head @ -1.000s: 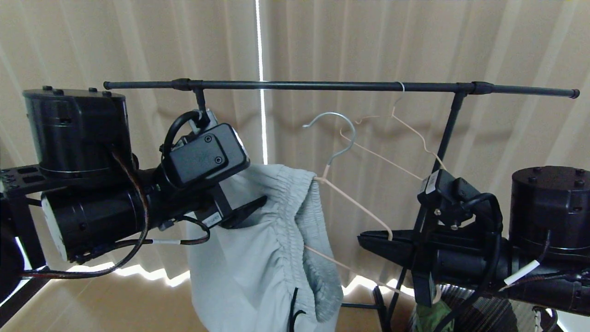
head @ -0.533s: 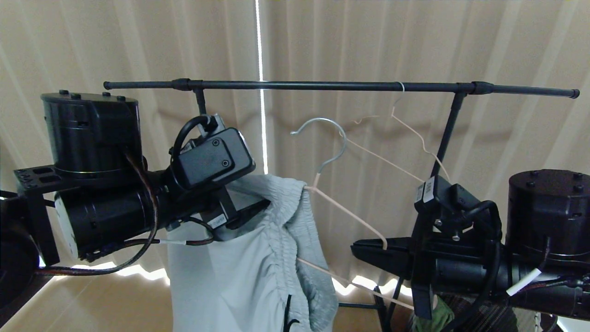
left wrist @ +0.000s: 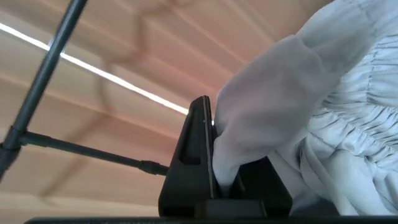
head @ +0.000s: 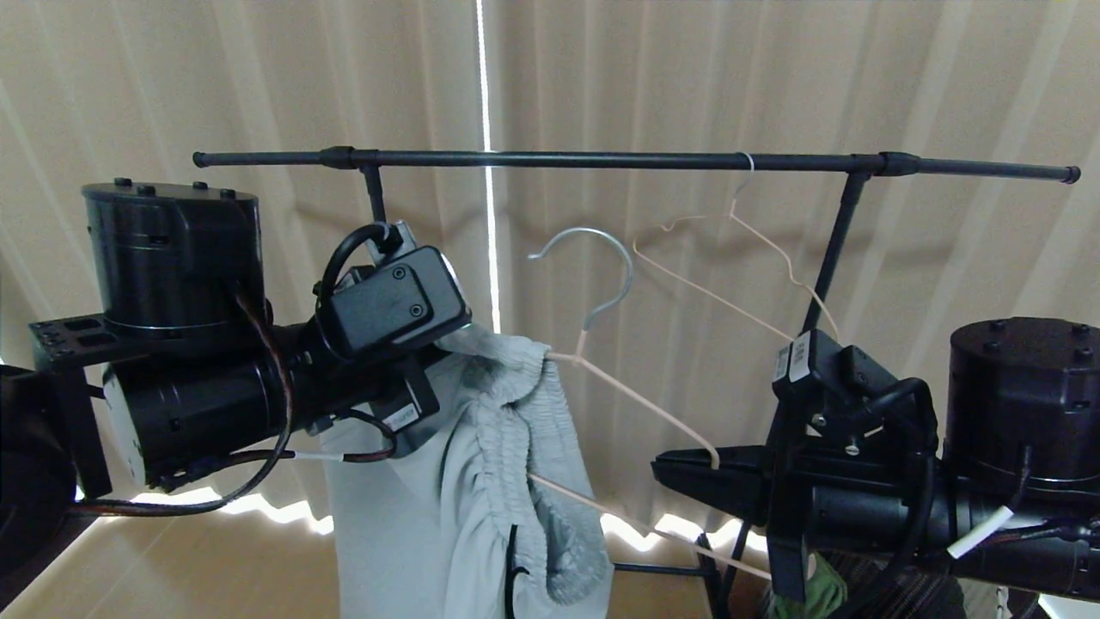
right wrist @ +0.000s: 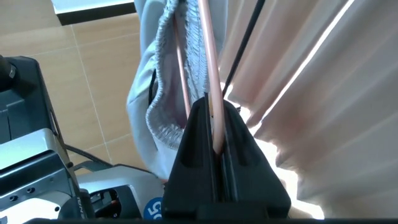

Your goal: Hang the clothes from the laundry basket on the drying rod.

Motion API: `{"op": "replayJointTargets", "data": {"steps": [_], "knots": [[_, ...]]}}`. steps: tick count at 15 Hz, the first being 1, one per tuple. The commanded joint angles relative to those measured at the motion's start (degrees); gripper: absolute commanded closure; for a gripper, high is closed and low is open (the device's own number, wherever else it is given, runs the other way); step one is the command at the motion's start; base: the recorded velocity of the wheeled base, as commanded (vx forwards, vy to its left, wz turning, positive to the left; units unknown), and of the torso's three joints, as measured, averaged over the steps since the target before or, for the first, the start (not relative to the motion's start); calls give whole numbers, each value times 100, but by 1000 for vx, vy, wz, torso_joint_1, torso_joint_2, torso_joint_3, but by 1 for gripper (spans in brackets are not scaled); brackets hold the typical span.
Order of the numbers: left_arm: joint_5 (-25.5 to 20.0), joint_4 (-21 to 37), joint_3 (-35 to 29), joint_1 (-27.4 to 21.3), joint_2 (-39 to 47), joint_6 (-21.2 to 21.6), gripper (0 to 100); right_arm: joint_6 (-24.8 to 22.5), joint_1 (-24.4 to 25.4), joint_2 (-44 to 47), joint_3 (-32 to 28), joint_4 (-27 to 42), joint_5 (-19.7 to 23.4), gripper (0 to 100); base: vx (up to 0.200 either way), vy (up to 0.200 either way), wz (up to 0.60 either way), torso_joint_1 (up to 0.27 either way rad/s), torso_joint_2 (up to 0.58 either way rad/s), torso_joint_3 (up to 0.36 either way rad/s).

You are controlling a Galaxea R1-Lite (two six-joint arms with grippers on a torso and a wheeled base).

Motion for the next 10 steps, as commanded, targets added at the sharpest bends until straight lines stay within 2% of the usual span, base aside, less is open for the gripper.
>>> {"op": "replayJointTargets", "data": {"steps": [1, 2, 3, 5, 8, 10], "knots": [[25, -25, 91, 65, -11, -26, 100, -10, 1, -12, 27, 6, -8, 100, 0, 0, 0, 0, 0, 0], [34, -245, 196, 65, -11, -106, 100, -10, -16, -20, 44, 6, -25, 100, 0, 0, 0, 0, 0, 0], [42, -465, 284, 65, -2, -229, 100, -10, -25, -20, 53, 6, -25, 0, 0, 0, 0, 0, 0, 0], [157, -834, 390, 82, 24, -378, 100, -2, -34, -29, 9, -11, -52, 0, 0, 0, 0, 0, 0, 0], [289, -834, 469, 223, -2, -387, 100, -2, -148, -38, -26, -90, -227, 0, 0, 0, 0, 0, 0, 0], [702, -834, 618, 381, -46, -387, 100, -177, -473, -56, -8, -178, -227, 0, 0, 0, 0, 0, 0, 0]]}}
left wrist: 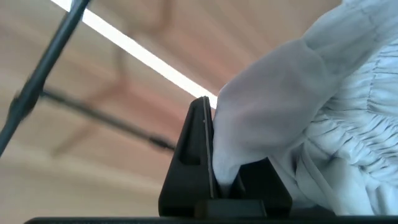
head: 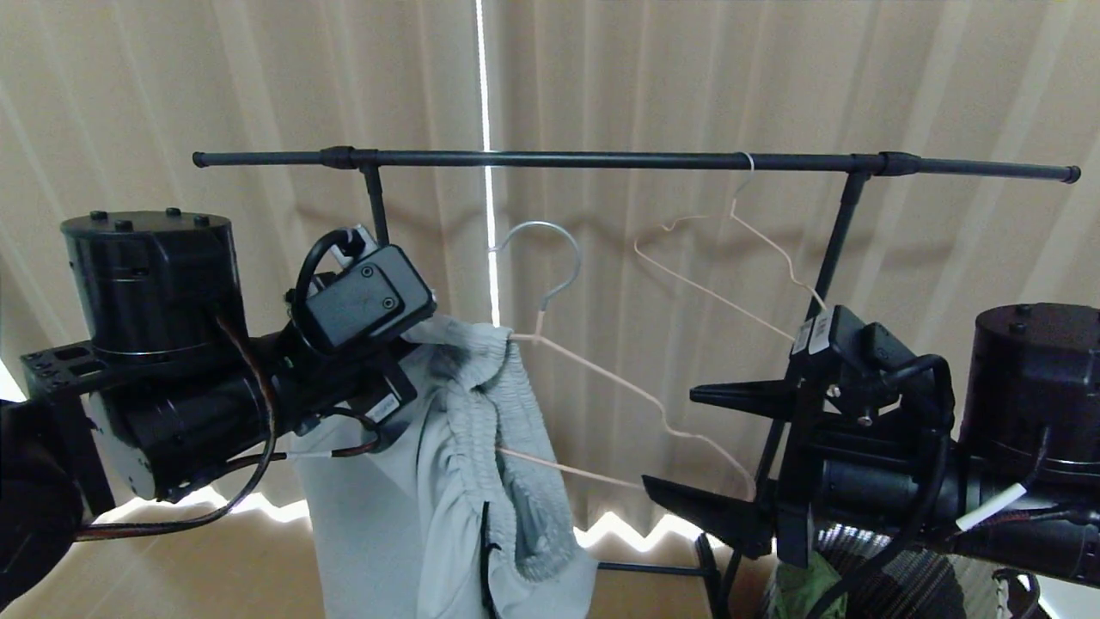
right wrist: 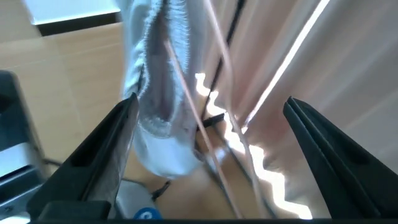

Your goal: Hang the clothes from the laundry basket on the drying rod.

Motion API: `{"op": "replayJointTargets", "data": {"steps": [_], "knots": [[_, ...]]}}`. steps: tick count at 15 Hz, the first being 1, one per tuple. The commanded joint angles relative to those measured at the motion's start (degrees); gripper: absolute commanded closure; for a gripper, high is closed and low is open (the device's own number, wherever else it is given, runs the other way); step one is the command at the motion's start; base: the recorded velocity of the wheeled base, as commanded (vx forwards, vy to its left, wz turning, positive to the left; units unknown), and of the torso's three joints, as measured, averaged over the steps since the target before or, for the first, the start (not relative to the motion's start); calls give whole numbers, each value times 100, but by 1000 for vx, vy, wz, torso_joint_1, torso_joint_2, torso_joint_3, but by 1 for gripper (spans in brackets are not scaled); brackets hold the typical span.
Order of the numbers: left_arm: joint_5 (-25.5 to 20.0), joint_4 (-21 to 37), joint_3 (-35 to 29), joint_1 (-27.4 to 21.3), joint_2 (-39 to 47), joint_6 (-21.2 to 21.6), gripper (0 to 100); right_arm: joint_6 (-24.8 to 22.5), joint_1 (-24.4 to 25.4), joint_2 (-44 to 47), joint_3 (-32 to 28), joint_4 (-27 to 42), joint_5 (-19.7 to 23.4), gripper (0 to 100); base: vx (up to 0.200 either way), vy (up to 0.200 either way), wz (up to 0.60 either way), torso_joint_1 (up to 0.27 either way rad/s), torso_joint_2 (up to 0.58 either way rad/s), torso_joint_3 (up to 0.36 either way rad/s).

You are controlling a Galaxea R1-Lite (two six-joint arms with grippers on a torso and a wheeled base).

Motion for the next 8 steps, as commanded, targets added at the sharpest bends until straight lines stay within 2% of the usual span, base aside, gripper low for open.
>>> {"op": "replayJointTargets", "data": {"steps": [1, 2, 3, 5, 8], "knots": [[325, -7, 142, 145, -70, -2, 100, -197, -288, -14, 46, -10, 2, 0, 0, 0, 0, 0, 0, 0], [527, -7, 213, 189, -97, -54, 100, -258, -358, -32, 73, -10, 2, 0, 0, 0, 0, 0, 0, 0], [527, -7, 213, 189, -97, -54, 100, -258, -358, -32, 73, -10, 2, 0, 0, 0, 0, 0, 0, 0], [1353, 2, 432, 216, -114, -872, 100, -258, -393, -6, 73, -28, -192, 0, 0, 0, 0, 0, 0, 0], [1696, 2, 670, 260, -114, -1522, 100, -241, -393, 21, 205, -142, -253, 0, 0, 0, 0, 0, 0, 0]]}}
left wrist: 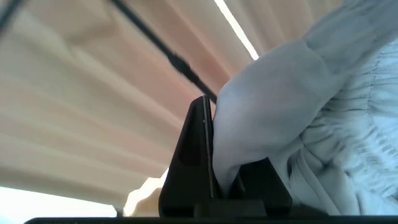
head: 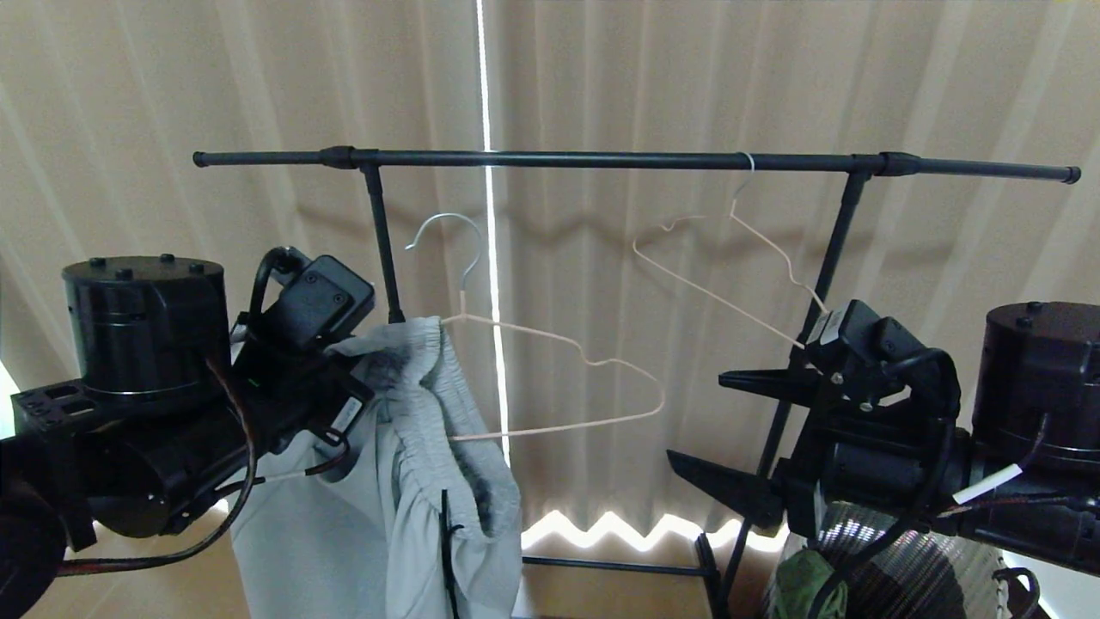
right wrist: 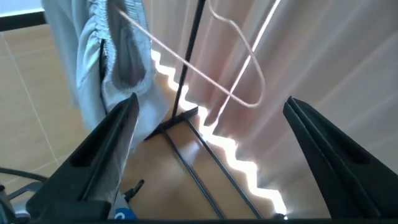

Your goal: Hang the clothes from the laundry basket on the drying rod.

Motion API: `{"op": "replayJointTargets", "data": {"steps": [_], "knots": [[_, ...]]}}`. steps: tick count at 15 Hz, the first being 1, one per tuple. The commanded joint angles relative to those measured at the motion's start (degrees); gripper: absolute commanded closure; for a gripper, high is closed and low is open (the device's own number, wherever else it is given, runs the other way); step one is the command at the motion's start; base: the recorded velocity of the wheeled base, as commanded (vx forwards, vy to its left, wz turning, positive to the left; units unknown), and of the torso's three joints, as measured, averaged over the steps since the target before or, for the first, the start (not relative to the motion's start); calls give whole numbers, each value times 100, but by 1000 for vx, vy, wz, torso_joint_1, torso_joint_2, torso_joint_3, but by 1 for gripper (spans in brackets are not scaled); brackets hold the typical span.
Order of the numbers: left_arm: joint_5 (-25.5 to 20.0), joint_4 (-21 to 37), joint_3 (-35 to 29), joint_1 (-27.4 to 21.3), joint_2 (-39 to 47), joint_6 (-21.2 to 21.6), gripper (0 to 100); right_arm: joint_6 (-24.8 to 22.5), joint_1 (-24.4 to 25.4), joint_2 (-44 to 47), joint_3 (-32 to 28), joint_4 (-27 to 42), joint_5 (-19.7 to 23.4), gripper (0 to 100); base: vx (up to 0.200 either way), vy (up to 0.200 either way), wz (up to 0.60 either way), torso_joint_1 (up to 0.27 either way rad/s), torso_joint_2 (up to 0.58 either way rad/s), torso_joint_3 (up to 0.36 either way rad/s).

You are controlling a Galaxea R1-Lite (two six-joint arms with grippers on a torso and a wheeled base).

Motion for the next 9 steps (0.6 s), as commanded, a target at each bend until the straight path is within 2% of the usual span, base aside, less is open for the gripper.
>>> {"op": "replayJointTargets", "data": {"steps": [1, 3, 5, 8, 9], "knots": [[32, -3, 128, 22, -21, -316, 100, 9, -1, 24, 159, -23, -1, 0, 0, 0, 0, 0, 0, 0], [-48, -30, 119, -31, -38, -834, 100, 1, -1, 112, 414, -172, 8, 0, 0, 0, 0, 0, 0, 0], [-83, -91, 66, -242, -117, -1080, 100, 9, 25, 385, 589, -629, 26, 0, 0, 0, 0, 0, 0, 0], [-733, -381, -189, -497, -267, -1282, 100, 45, 175, 815, 581, -1262, 26, 0, 0, 0, 0, 0, 0, 0], [-812, -381, -233, -497, -284, -1282, 100, 62, 210, 851, 581, -1306, 26, 0, 0, 0, 0, 0, 0, 0]]}}
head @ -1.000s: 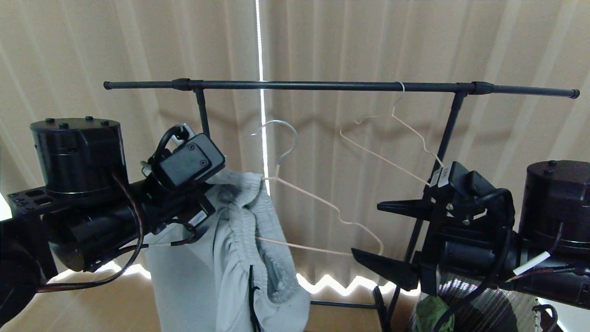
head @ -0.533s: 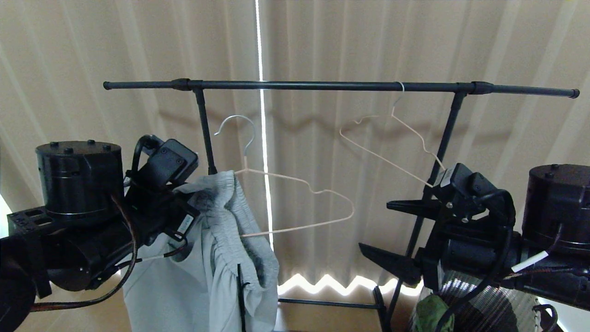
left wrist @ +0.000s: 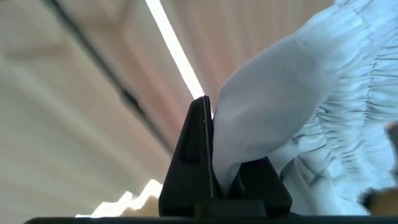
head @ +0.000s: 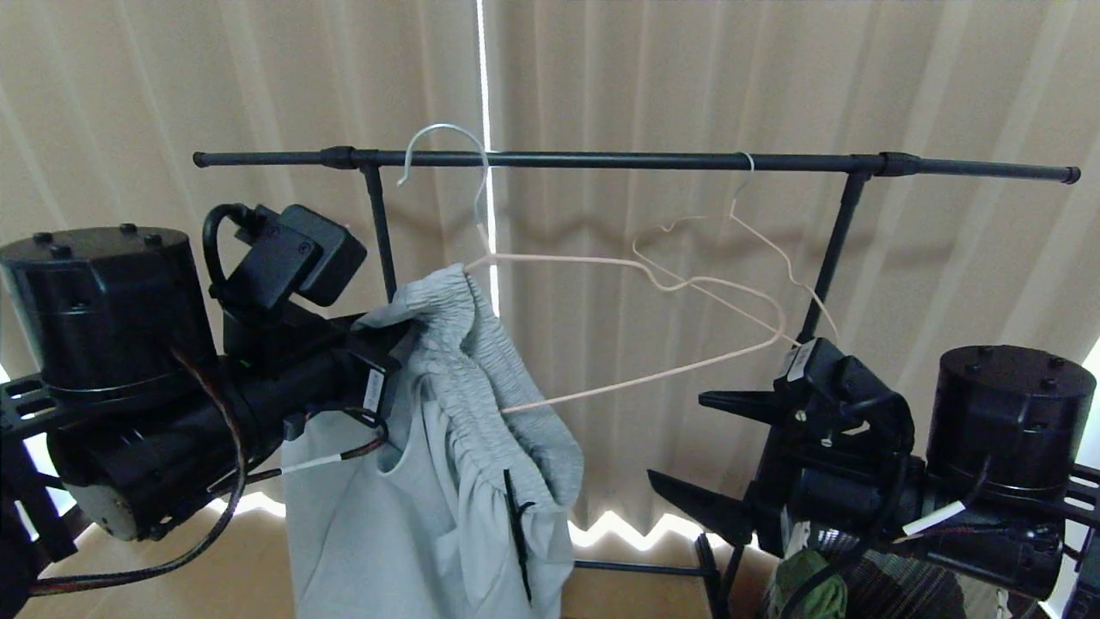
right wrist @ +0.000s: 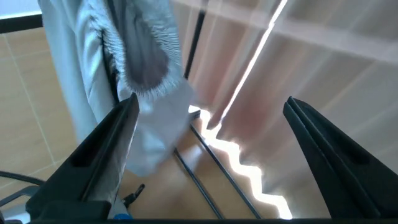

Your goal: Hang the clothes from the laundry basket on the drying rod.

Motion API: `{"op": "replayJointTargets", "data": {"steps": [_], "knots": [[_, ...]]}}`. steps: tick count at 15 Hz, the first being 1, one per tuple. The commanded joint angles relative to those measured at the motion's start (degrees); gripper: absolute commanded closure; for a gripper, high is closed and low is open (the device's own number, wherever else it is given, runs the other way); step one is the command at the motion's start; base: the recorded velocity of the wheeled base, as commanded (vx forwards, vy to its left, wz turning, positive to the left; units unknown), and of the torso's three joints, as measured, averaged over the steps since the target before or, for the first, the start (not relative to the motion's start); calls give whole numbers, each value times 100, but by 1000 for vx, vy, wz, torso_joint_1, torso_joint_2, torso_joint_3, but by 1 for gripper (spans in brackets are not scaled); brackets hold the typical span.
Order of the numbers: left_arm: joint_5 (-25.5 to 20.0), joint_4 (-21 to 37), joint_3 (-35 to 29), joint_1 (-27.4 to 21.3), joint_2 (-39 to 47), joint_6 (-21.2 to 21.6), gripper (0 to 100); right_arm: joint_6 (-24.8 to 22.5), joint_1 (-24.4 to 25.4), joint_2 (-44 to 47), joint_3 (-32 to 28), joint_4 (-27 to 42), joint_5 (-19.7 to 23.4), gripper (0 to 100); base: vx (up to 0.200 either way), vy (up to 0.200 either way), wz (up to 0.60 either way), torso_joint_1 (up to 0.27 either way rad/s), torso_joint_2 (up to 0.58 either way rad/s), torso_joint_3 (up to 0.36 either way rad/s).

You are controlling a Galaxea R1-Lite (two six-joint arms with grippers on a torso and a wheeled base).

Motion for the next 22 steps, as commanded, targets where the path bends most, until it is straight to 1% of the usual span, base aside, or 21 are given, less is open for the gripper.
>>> {"op": "replayJointTargets", "data": {"steps": [1, 2, 3, 4, 5, 8, 11, 14, 16, 17, 22], "knots": [[-115, -1, -225, -57, -83, -14, 100, 20, 137, 340, -7, -170, 4, 0, 0, 0, 0, 0, 0, 0], [-202, -1, -295, -154, -74, -58, 100, 29, 190, 437, -16, -310, 4, 0, 0, 0, 0, 0, 0, 0], [-273, -1, -366, -242, -74, -207, 100, 55, 251, 525, -25, -477, 4, 0, 0, 0, 0, 0, 0, 0], [-290, -1, -436, -347, -74, -374, 100, 82, 321, 604, -25, -653, 4, 0, 0, 0, 0, 0, 0, 0], [-290, -1, -506, -426, -74, -444, 100, 108, 374, 665, -34, -794, 4, 0, 0, 0, 0, 0, 0, 0], [-290, -1, -647, -523, -39, -453, 100, 126, 400, 744, -51, -864, 4, 0, 0, 0, 0, 0, 0, 0], [-290, -19, -656, -541, -48, -453, 100, 135, 400, 753, -25, -864, -5, 0, 0, 0, 0, 0, 0, 0], [-290, -467, -638, -699, 14, -471, 100, 143, 400, 885, -7, -882, -14, 0, 0, 0, 0, 0, 0, 0], [-299, -493, -638, -690, 31, -471, 100, 143, 400, 868, 10, -882, -14, 0, 0, 0, 0, 0, 0, 0], [-290, -493, -638, -690, 22, -471, 100, 143, 400, 850, 28, -882, -14, 100, 0, 0, 0, 0, 0, 0], [-290, -493, -629, -690, -4, -462, 100, 135, 400, 806, 45, -882, -23, 100, 0, 0, 0, 0, 0, 0]]}}
